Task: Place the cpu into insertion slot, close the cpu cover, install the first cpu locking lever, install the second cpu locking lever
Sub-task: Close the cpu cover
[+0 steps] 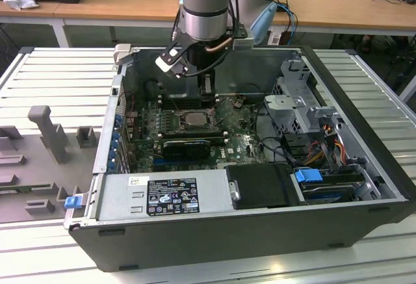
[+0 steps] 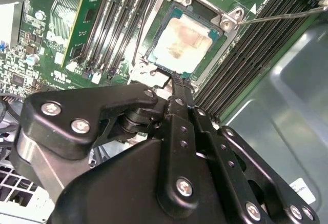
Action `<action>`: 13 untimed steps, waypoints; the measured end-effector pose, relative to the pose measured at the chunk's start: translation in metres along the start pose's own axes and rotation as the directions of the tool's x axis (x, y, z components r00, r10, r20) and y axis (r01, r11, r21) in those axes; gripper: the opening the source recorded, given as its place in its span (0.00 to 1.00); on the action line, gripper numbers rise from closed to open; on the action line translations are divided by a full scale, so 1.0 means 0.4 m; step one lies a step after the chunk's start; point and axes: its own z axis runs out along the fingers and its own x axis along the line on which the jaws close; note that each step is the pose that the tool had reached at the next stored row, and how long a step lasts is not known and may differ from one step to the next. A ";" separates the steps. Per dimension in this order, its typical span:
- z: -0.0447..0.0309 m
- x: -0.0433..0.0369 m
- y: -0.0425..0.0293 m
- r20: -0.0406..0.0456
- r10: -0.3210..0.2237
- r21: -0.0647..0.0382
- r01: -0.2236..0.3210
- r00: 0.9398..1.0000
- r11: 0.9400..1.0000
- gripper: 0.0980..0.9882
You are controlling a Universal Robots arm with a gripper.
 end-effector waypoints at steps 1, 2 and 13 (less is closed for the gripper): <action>-0.002 0.000 0.000 0.000 0.000 0.000 0.000 1.000 1.000 0.01; -0.005 0.000 0.000 0.000 0.000 0.000 0.000 1.000 1.000 0.01; -0.041 0.001 0.003 0.000 0.000 0.000 0.000 1.000 1.000 0.01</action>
